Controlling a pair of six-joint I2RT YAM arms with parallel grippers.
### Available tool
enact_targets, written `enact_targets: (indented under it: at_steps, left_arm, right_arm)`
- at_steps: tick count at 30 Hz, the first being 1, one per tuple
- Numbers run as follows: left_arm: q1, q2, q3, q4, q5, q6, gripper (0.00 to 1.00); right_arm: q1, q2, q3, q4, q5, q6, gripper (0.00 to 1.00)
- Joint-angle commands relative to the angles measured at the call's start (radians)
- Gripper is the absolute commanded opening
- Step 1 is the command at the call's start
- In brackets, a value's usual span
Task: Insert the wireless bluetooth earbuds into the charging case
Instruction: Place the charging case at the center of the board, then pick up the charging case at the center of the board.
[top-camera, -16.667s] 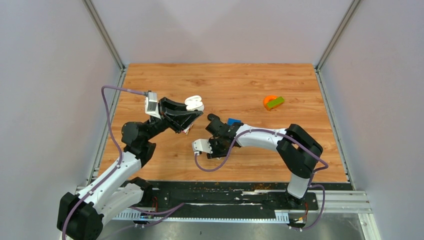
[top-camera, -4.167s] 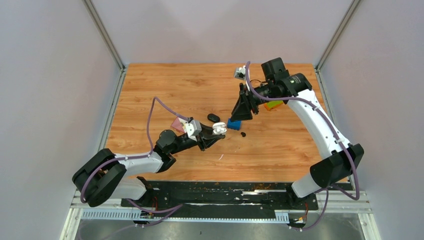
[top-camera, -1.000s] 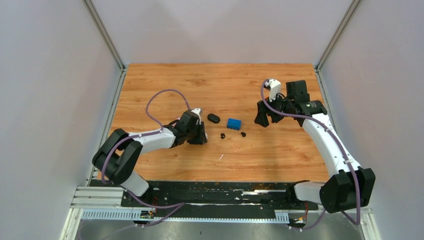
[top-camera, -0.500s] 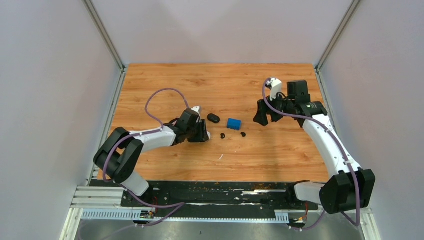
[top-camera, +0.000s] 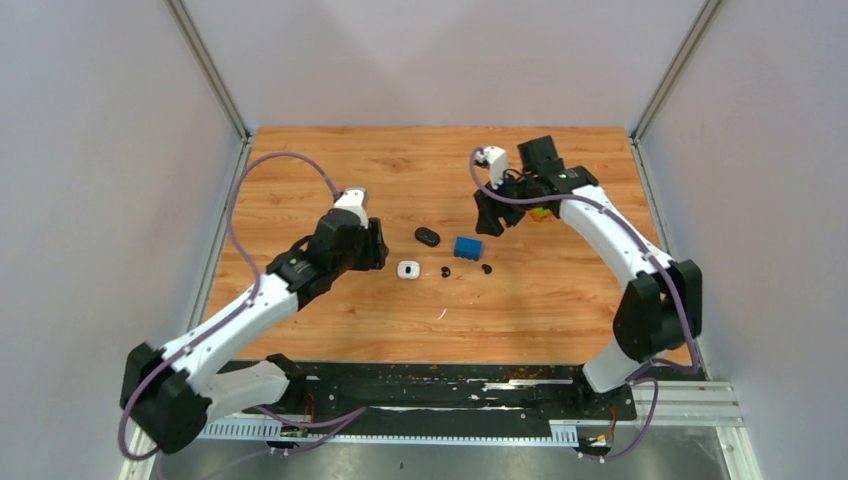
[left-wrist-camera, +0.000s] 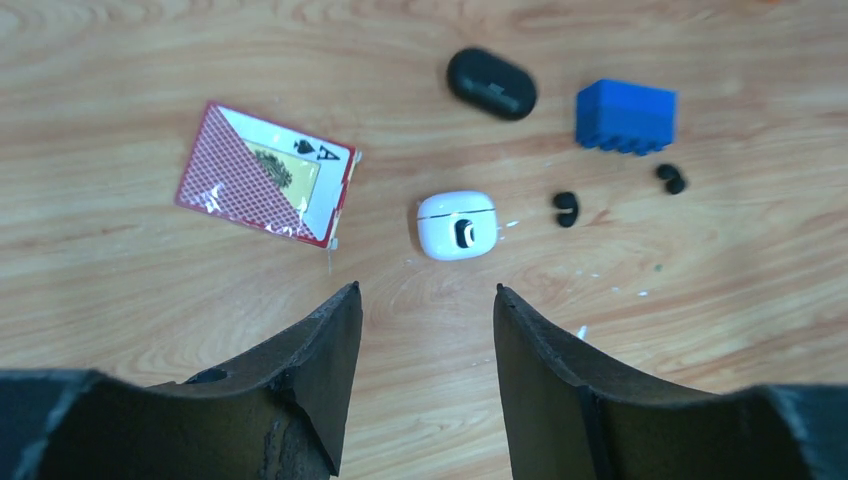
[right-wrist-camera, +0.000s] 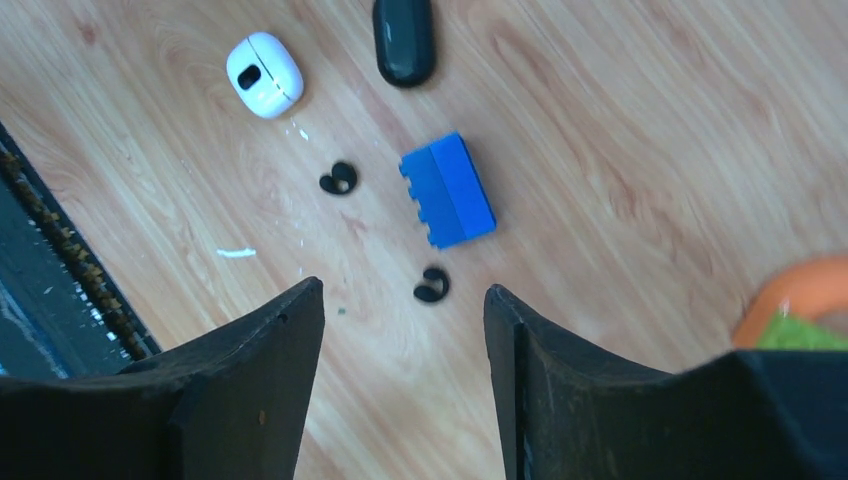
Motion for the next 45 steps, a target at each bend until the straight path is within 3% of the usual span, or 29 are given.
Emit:
enact_targets:
  at_steps: [1, 6, 11, 19, 32, 38, 43, 45]
  left_arm:
    - [0.003, -0.218, -0.067, 0.006, -0.016, 0.027, 0.59]
    - [0.003, -0.410, -0.185, 0.013, -0.016, -0.064, 0.64]
    - [0.001, -0.500, -0.229, -0.012, 0.018, -0.062, 0.65]
    - [0.001, -0.470, -0.208, 0.009, 0.083, -0.019, 0.64]
    - [0.001, -0.463, -0.242, 0.051, 0.106, -0.023, 0.63]
    - [0.001, -0.459, -0.257, 0.071, 0.105, -0.012, 0.62]
    - [0.000, -0.423, -0.265, 0.110, 0.107, 0.020, 0.62]
    - [0.001, -0.397, -0.268, 0.141, 0.131, 0.038, 0.62]
  right_arm:
    - [0.121, 0.144, 0.136, 0.008, 0.108, -0.100, 0.59]
    - [0.207, 0.345, 0.281, 0.005, 0.169, -0.115, 0.60]
    - [0.256, 0.501, 0.397, 0.026, 0.228, -0.125, 0.66]
    - [0.269, 0.640, 0.501, 0.021, 0.272, -0.146, 0.67]
    - [0.277, 0.691, 0.485, 0.027, 0.149, -0.162, 0.64]
    - [0.288, 0.715, 0.485, 0.036, 0.177, -0.171, 0.55]
    - [0.295, 0.672, 0.434, 0.059, 0.199, -0.202, 0.30]
    - [0.294, 0.615, 0.399, 0.065, 0.204, -0.212, 0.25]
